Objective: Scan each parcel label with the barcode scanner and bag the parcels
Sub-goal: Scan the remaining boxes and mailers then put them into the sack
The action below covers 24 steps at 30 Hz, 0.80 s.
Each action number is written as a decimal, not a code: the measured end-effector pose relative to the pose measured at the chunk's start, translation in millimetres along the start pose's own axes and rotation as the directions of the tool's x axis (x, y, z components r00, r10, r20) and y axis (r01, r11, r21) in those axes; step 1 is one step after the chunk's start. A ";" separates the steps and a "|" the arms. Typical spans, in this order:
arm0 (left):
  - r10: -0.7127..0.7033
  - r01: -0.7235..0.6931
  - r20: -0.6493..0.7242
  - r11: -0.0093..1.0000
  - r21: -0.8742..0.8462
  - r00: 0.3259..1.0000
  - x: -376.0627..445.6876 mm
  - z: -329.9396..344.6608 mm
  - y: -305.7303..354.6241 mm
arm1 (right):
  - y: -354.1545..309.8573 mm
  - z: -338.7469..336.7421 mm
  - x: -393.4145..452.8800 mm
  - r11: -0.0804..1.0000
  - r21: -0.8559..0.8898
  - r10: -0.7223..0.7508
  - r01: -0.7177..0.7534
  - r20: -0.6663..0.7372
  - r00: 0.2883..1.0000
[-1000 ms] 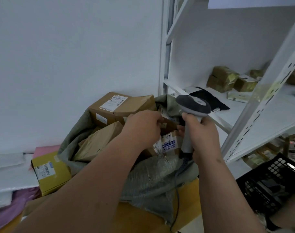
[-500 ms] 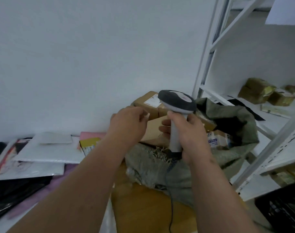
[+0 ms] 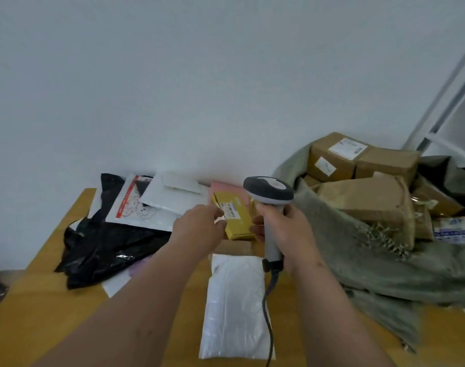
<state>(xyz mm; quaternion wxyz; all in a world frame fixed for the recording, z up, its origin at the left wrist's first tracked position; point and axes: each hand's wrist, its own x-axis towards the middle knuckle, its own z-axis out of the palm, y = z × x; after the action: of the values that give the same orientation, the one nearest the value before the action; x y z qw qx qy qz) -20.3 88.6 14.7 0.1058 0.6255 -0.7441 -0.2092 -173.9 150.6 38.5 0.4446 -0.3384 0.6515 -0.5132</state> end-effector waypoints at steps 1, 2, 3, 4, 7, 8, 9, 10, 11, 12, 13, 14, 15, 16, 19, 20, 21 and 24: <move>-0.014 0.014 0.020 1.000 -0.008 1.000 1.7 3.9 -7.9 | 4.7 5.1 2.6 1.000 -0.018 0.021 -0.021 0.010 1.000; -0.021 0.022 0.039 1.000 -0.020 0.999 3.9 8.9 -14.9 | 9.8 9.0 5.7 0.998 -0.044 0.041 -0.040 0.011 0.999; -0.028 0.030 0.059 0.999 -0.031 0.998 5.8 14.8 -20.6 | 15.2 12.0 9.4 0.996 -0.077 0.055 -0.055 0.006 0.998; -0.034 0.037 0.078 0.999 -0.033 0.996 8.0 21.3 -25.2 | 20.5 14.0 13.3 0.992 -0.108 0.070 -0.070 -0.007 0.998; -0.051 0.055 0.139 0.998 -0.025 0.989 16.2 44.0 -37.0 | 38.0 16.5 28.9 0.981 -0.140 0.130 -0.133 -0.032 0.991; -0.057 0.060 0.172 0.998 -0.015 0.984 18.7 51.8 -39.4 | 44.8 16.1 34.9 0.978 -0.134 0.159 -0.163 -0.038 0.987; -0.067 0.069 0.213 0.998 0.001 0.975 21.2 59.2 -41.0 | 51.3 15.3 41.5 0.971 -0.135 0.191 -0.195 -0.043 0.981; -0.084 0.086 0.239 0.996 0.002 0.967 22.9 66.2 -42.8 | 57.5 14.4 48.1 0.963 -0.141 0.223 -0.228 -0.050 0.974; -0.114 0.124 0.261 0.992 -0.024 0.959 25.2 74.0 -45.5 | 63.9 13.9 55.2 0.956 -0.144 0.250 -0.256 -0.057 0.967; -0.145 0.169 0.278 0.984 -0.064 0.950 27.3 81.0 -48.3 | 70.7 13.8 62.1 0.948 -0.150 0.274 -0.280 -0.063 0.960; -0.179 0.216 0.296 0.972 -0.096 0.938 30.5 89.1 -51.5 | 76.5 14.0 68.4 0.941 -0.157 0.292 -0.300 -0.068 0.954; -0.208 0.254 0.311 0.960 -0.114 0.927 33.7 95.4 -53.7 | 82.8 14.4 74.5 0.933 -0.173 0.308 -0.317 -0.075 0.948; -0.247 0.302 0.330 0.945 -0.125 0.911 37.8 102.7 -57.0 | 89.4 14.7 80.8 0.922 -0.207 0.317 -0.326 -0.078 0.945; -0.276 0.340 0.345 0.930 -0.139 0.897 41.7 108.6 -58.6 | 95.3 15.4 86.6 0.908 -0.254 0.324 -0.334 -0.079 0.943; -0.338 0.430 0.364 0.878 -0.209 0.868 51.9 125.6 -63.6 | 112.7 18.6 102.2 0.877 -0.338 0.341 -0.342 -0.065 0.938; -0.349 0.444 0.366 0.868 -0.220 0.863 54.3 130.4 -64.4 | 118.1 20.1 106.6 0.869 -0.346 0.355 -0.353 -0.059 0.933; -0.361 0.461 0.370 0.858 -0.228 0.856 57.1 135.2 -65.2 | 122.4 22.2 110.6 0.861 -0.354 0.372 -0.366 -0.054 0.927; -0.380 0.485 0.372 0.839 -0.248 0.847 63.9 145.4 -66.7 | 132.9 27.3 120.7 0.840 -0.370 0.421 -0.396 -0.014 0.907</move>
<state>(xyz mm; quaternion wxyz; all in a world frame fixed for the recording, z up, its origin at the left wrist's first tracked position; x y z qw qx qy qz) -34.6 43.6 -151.0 0.0416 0.7113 -0.5425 -0.4450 -191.9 64.8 -120.5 0.4948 -0.2854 0.7768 -0.2650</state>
